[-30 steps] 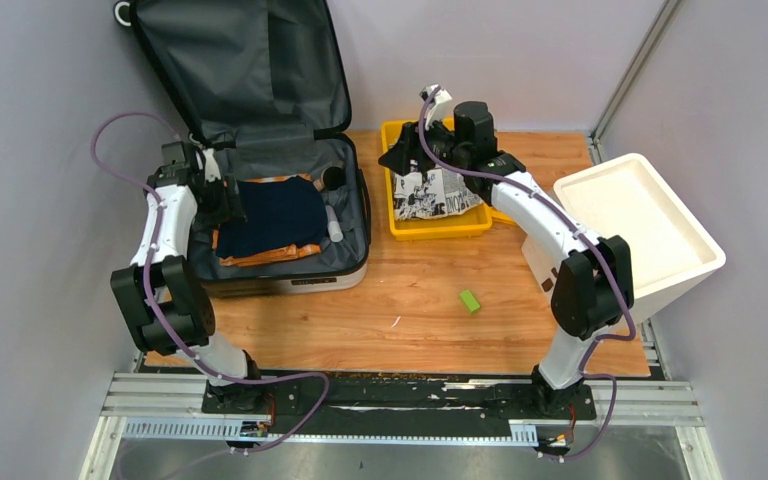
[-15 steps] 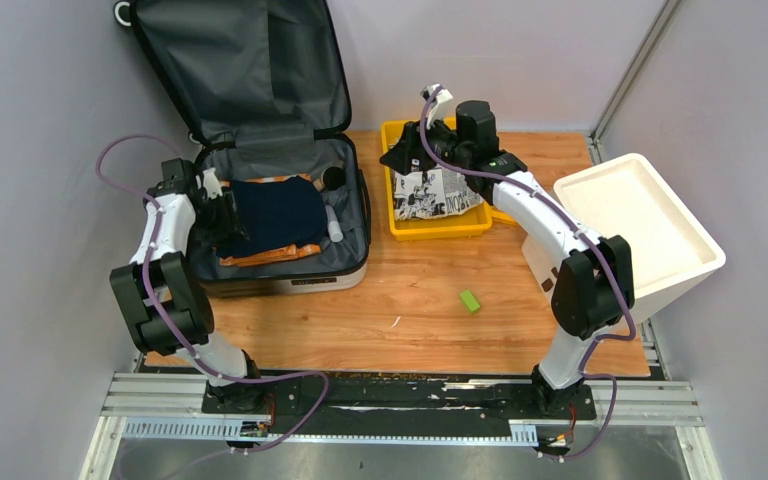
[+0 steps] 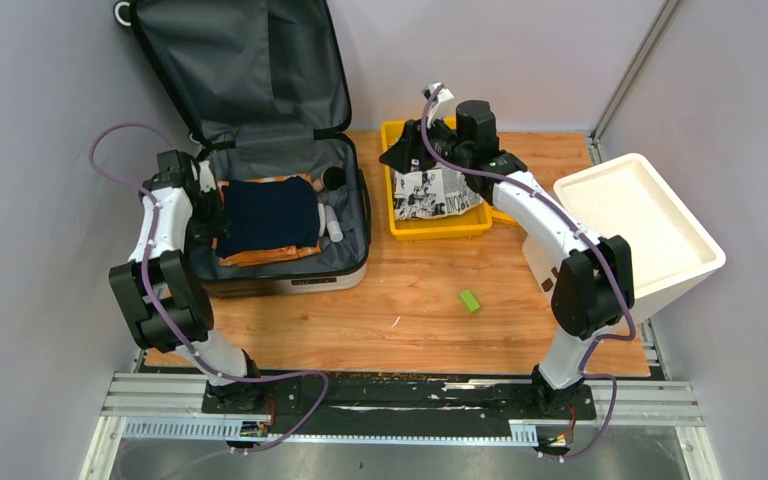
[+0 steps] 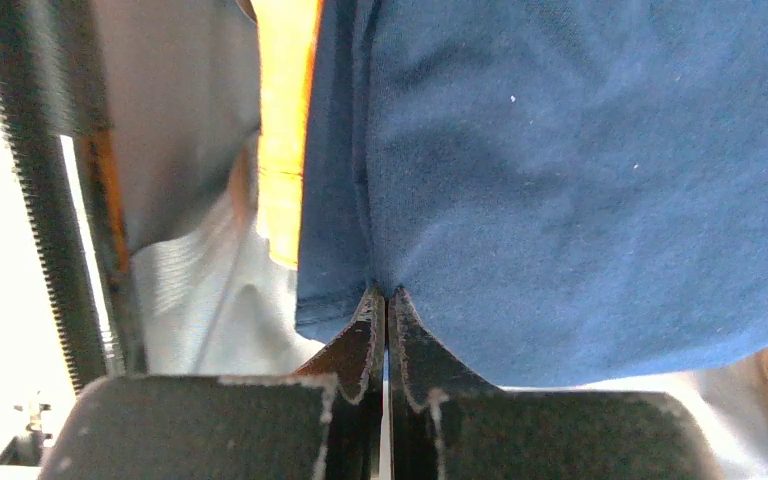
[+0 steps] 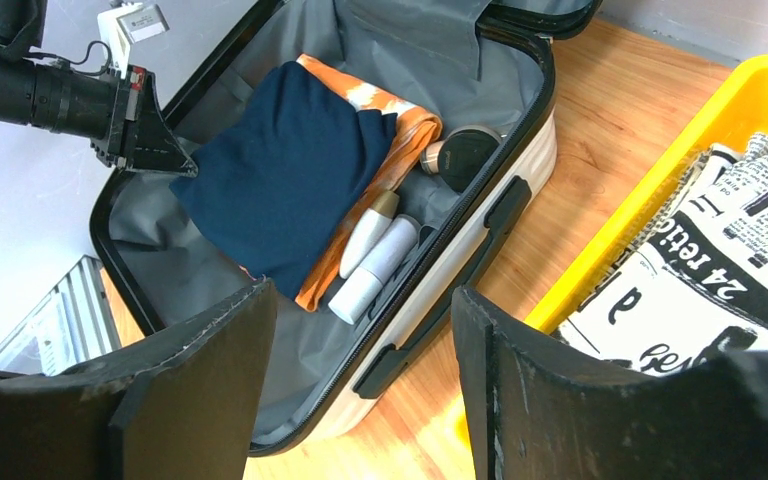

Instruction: Open, take out, and arrange the luggage

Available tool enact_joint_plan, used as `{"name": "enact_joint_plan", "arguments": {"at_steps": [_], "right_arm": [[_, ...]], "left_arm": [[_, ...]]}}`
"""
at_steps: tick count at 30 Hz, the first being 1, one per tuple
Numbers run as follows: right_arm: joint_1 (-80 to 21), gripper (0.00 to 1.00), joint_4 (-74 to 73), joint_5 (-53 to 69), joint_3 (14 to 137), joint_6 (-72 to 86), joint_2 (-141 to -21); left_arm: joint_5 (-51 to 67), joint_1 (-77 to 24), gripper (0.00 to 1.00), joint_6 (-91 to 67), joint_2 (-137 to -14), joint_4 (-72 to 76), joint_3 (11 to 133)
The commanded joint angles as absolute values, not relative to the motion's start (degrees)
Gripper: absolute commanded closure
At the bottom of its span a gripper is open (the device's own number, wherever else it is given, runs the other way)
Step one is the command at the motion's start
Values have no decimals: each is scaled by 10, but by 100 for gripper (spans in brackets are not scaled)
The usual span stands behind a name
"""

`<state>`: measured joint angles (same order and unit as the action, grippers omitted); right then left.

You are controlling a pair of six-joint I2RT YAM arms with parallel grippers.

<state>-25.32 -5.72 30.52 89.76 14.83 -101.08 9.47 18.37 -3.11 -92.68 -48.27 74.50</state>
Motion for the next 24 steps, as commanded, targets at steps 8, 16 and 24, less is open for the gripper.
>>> {"name": "enact_joint_plan", "arguments": {"at_steps": [8, 16, 24], "right_arm": [[-293, 35, -39, 298, 924, 249, -1034], [-330, 38, -42, 284, 969, 411, -1110], [-386, 39, -50, 265, 1046, 403, -1193]], "left_arm": [[32, 189, 95, -9, -965, -484, 810], [12, 189, 52, -22, -980, -499, 811], [80, 189, 26, -9, -941, -456, 848]]}}
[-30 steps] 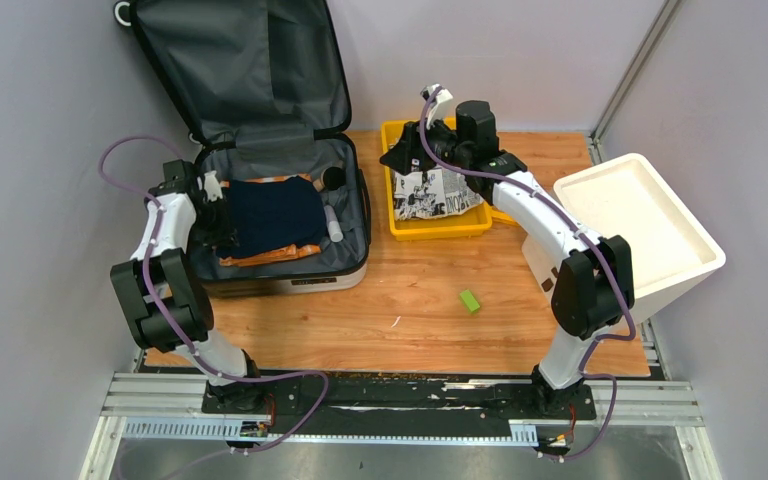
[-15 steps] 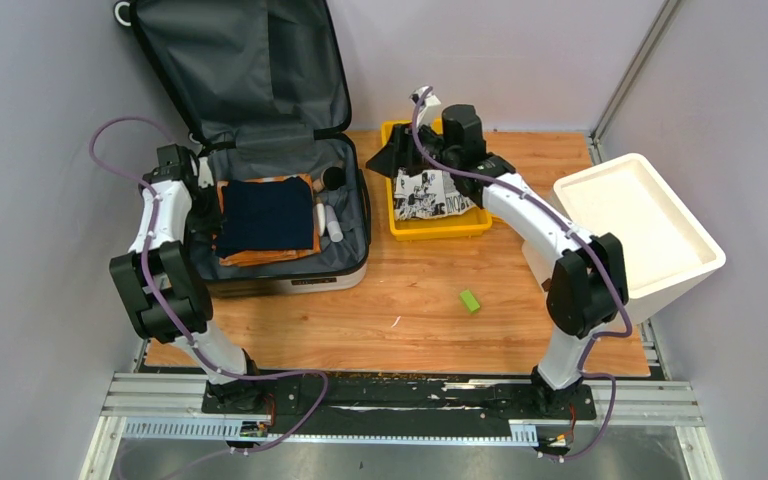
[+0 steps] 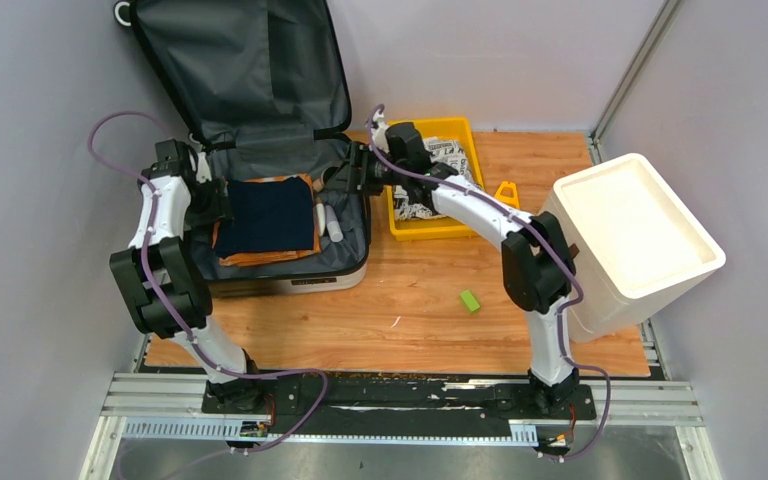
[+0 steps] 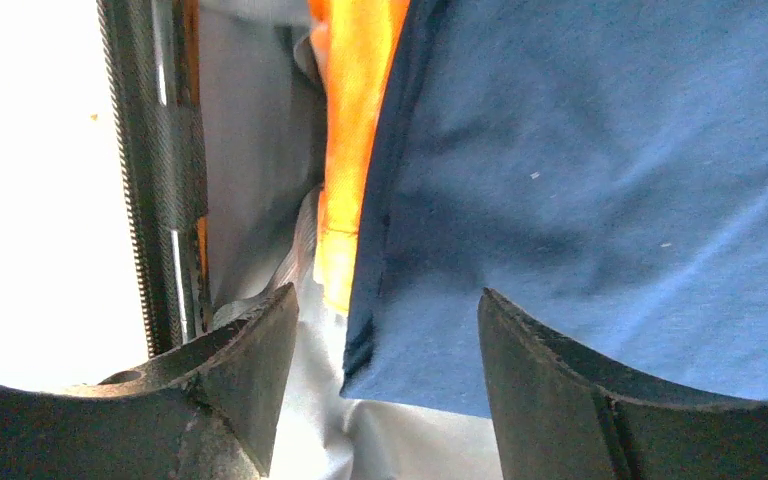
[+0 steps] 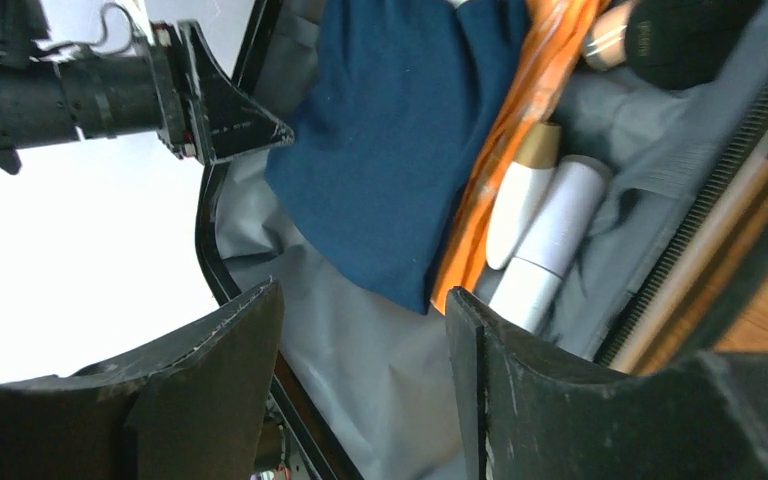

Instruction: Open, take out, and arrange the luggage

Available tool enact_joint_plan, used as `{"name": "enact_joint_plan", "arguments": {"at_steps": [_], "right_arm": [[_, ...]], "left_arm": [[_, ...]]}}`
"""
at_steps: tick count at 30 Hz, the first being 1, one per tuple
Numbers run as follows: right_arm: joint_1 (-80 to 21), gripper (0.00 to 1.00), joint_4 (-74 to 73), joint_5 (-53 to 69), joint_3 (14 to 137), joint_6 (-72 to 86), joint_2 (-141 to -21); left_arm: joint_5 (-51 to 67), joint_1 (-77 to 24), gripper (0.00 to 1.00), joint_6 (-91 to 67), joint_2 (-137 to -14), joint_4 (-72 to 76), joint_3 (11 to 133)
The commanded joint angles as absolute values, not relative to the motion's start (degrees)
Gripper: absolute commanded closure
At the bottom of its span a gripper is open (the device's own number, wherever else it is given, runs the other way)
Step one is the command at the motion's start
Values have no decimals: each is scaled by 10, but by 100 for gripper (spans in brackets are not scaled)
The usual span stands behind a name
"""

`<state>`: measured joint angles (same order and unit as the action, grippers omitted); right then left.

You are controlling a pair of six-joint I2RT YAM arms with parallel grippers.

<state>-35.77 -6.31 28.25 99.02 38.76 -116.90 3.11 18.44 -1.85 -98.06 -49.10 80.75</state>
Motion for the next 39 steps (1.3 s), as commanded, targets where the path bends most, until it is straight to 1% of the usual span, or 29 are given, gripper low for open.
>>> {"name": "enact_joint_plan", "arguments": {"at_steps": [1, 4, 8, 10, 14, 17, 19, 23, 36, 39], "right_arm": [[-393, 39, -50, 260, 1055, 394, -1203], [-417, 40, -55, 254, 1093, 362, -1241], [-431, 44, -57, 245, 1127, 382, -1281], [-435, 44, -57, 229, 1133, 388, -1296], [-438, 43, -59, 213, 1148, 395, -1319], [-442, 38, -67, 196, 1170, 381, -1340], [-443, 37, -76, 184, 1182, 374, -1348], [-443, 34, -77, 183, 1197, 366, -1363], [-444, 35, -79, 190, 1219, 373, -1399], [-445, 37, -79, 198, 1223, 371, -1406]], "left_arm": [[85, 189, 25, -7, -944, -455, 858], [110, 189, 23, -5, -961, -457, 880], [116, 189, 23, -2, -977, -439, 876], [118, 189, 24, 0, -987, -436, 874], [149, 189, 25, 22, -1007, -428, 872], [156, 189, 24, 19, -1025, -419, 876], [178, 189, 24, 14, -1039, -405, 877], [183, 189, 24, 6, -1055, -382, 874], [178, 190, 23, 27, -1073, -365, 851], [171, 190, 23, 33, -1085, -368, 850]]}}
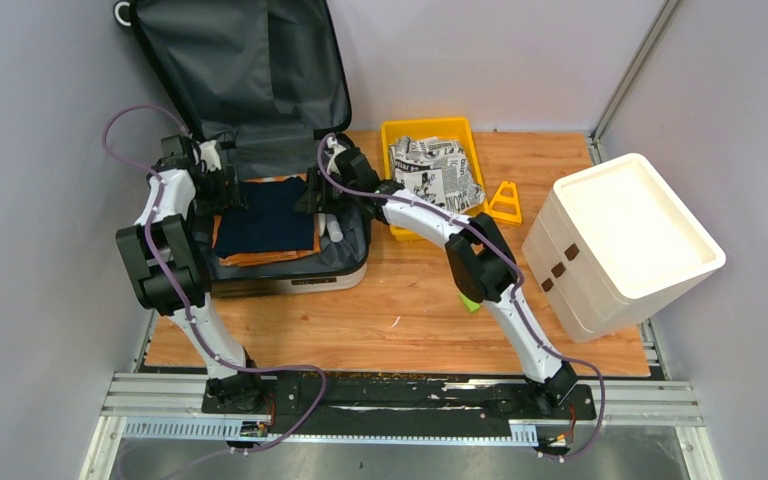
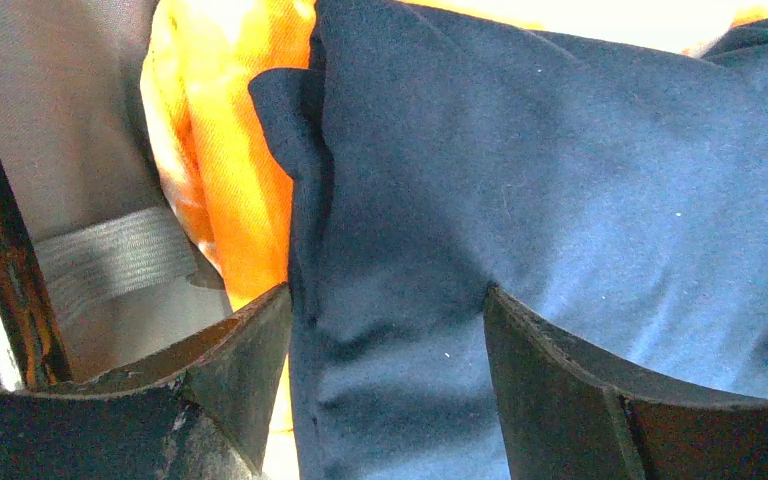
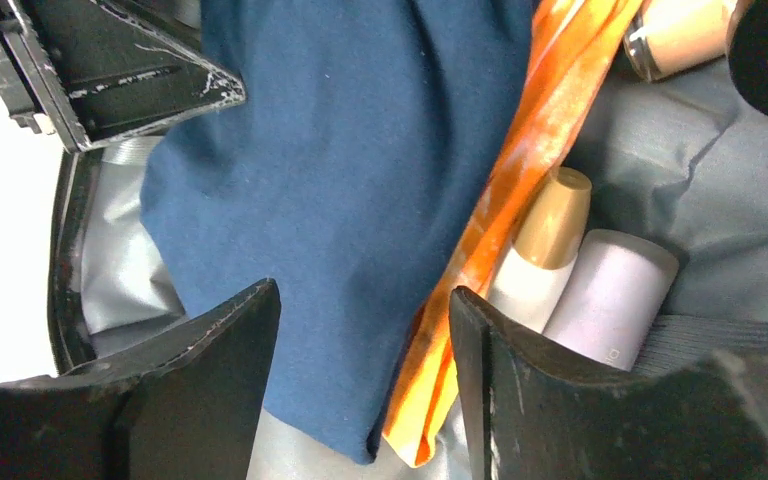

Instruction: Open, take out, and arrange the luggage

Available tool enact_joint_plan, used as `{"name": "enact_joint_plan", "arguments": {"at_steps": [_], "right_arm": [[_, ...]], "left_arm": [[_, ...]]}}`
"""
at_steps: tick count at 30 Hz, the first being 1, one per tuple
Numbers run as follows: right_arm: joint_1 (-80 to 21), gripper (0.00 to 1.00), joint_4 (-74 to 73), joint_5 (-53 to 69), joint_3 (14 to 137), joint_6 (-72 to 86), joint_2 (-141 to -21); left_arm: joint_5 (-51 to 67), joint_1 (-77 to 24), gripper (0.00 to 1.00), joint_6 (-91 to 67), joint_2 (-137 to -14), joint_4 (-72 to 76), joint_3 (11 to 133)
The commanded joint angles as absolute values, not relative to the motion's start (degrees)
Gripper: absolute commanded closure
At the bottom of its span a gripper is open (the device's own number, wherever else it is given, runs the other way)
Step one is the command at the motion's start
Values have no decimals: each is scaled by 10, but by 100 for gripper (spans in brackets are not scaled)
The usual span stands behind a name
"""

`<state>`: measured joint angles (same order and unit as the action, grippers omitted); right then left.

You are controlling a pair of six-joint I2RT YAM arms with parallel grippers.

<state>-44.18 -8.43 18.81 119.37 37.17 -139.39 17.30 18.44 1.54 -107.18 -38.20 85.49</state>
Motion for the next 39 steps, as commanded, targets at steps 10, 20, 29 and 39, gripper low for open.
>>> {"name": "enact_joint_plan", "arguments": {"at_steps": [10, 20, 29, 39], "right_arm": [[-451, 72, -38, 221, 1225, 328, -1413], [-451, 100, 36, 174, 1173, 192, -1365], [-452, 100, 35, 146, 1197, 143, -1341], [-439, 100, 28, 116, 1206, 121, -1374]], "left_arm": [[190, 190, 35, 38, -1094, -373, 854], [216, 190, 100, 7, -1061, -364, 849], [94, 170, 100, -39, -1000, -341, 843], [131, 162, 100, -39, -1038, -296, 816]]}}
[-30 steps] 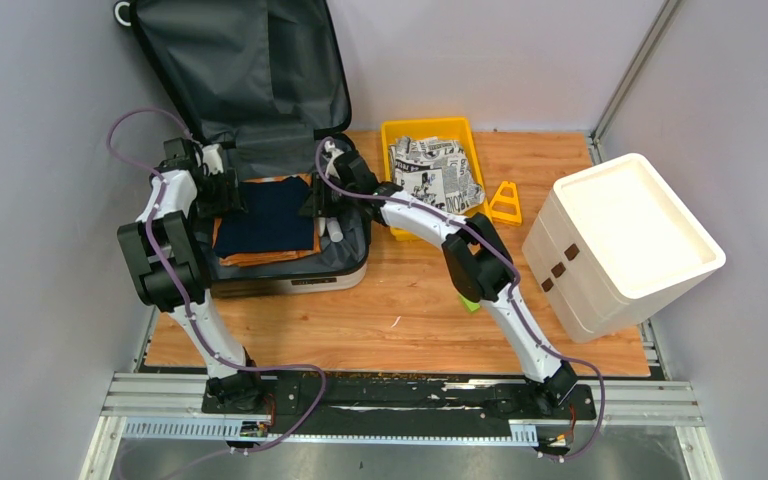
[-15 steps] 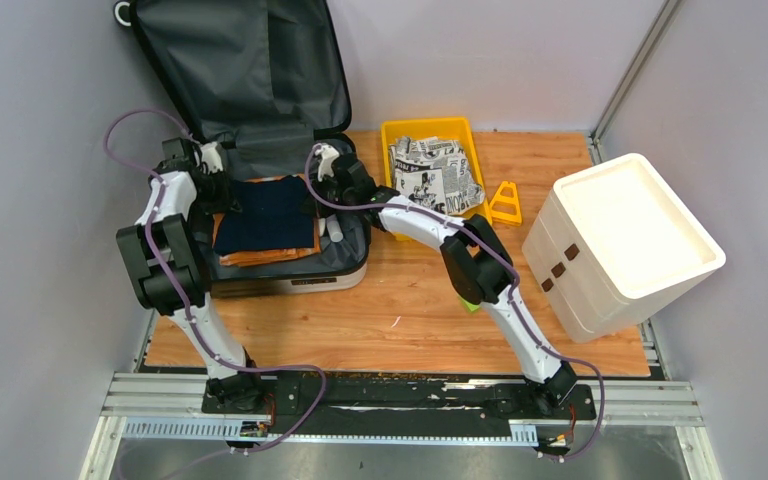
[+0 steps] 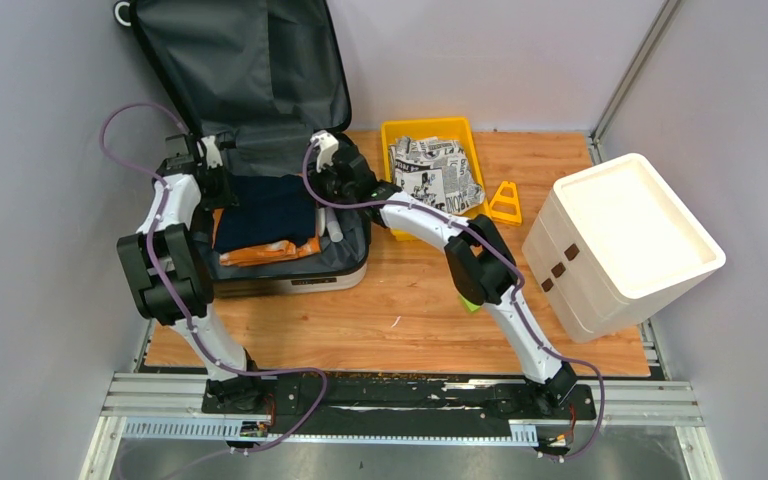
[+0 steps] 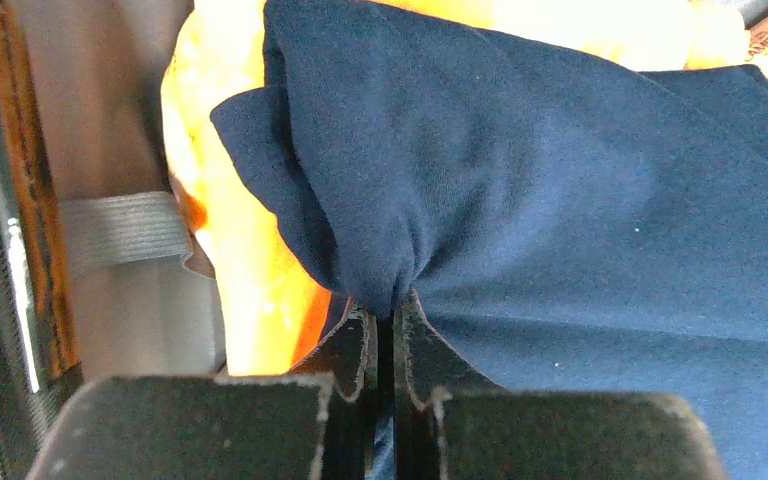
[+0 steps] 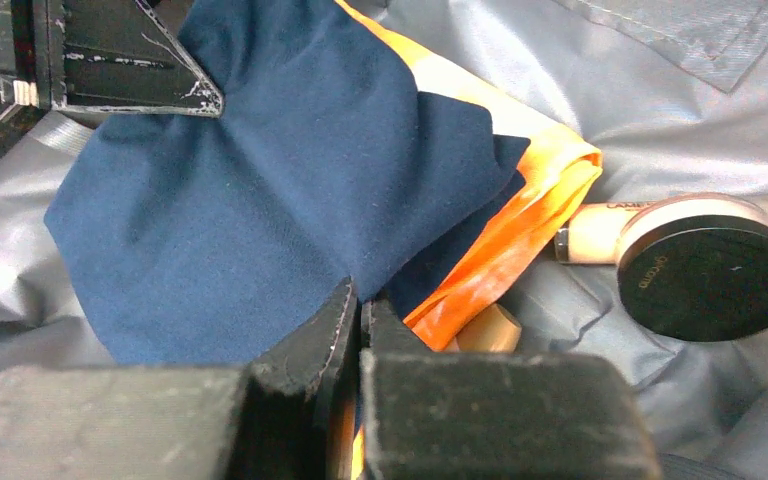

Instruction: Open, take out, and arrange the luggage

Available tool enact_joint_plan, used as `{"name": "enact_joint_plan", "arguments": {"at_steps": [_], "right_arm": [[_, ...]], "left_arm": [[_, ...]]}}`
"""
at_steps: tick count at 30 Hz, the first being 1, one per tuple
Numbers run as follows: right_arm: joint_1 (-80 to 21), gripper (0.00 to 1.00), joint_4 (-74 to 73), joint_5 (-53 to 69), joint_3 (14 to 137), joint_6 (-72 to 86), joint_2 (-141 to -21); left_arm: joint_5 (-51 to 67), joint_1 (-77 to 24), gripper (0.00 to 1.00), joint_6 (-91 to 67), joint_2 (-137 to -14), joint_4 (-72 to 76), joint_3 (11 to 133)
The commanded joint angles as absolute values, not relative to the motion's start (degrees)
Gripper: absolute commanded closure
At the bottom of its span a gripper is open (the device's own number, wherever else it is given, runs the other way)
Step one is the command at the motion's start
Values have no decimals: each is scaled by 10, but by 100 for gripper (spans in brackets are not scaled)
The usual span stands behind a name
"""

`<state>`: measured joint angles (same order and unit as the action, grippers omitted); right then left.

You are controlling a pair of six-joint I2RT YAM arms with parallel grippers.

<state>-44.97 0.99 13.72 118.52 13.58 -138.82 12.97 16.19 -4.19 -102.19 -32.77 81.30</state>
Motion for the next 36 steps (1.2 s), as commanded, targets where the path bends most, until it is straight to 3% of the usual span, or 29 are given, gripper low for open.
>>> {"name": "enact_joint_plan", "arguments": {"at_steps": [1, 4, 6, 8, 11, 13, 16, 18, 19, 23, 25, 32, 34, 36], "right_arm": [[-439, 100, 29, 115, 1203, 121, -1375], [-439, 100, 29, 114, 1199, 121, -1375], [-439, 100, 28, 118, 1198, 124, -1374], [-439, 100, 28, 125, 1193, 132, -1369], [-440, 98, 31, 148, 1180, 154, -1363], [-441, 88, 31, 171, 1174, 169, -1365], [-442, 74, 24, 188, 1172, 194, -1374], [-442, 72, 20, 191, 1170, 204, -1377], [-442, 72, 20, 191, 1168, 207, -1378], [-442, 72, 20, 189, 1166, 205, -1381], [-442, 72, 20, 188, 1169, 202, -1385], [-442, 62, 13, 203, 1189, 210, -1404], [-442, 58, 12, 202, 1190, 215, -1408], [-442, 53, 11, 202, 1191, 220, -1413]], "left_arm": [[131, 162, 100, -37, -1041, -299, 817], [134, 162, 99, -30, -1051, -300, 818], [125, 164, 85, -22, -1057, -301, 821], [105, 166, 78, -10, -1058, -303, 823], [96, 175, 90, -1, -1056, -304, 826], [96, 178, 100, 15, -1056, -303, 829], [108, 180, 100, 23, -1069, -307, 836], [108, 180, 90, 25, -1080, -317, 843], [106, 180, 72, 25, -1085, -320, 844], [94, 180, 32, 34, -1087, -320, 836], [104, 181, 26, 39, -1089, -319, 834], [174, 181, 23, 45, -1119, -344, 854], [187, 181, 26, 41, -1124, -343, 852], [199, 181, 37, 39, -1127, -344, 850]]}}
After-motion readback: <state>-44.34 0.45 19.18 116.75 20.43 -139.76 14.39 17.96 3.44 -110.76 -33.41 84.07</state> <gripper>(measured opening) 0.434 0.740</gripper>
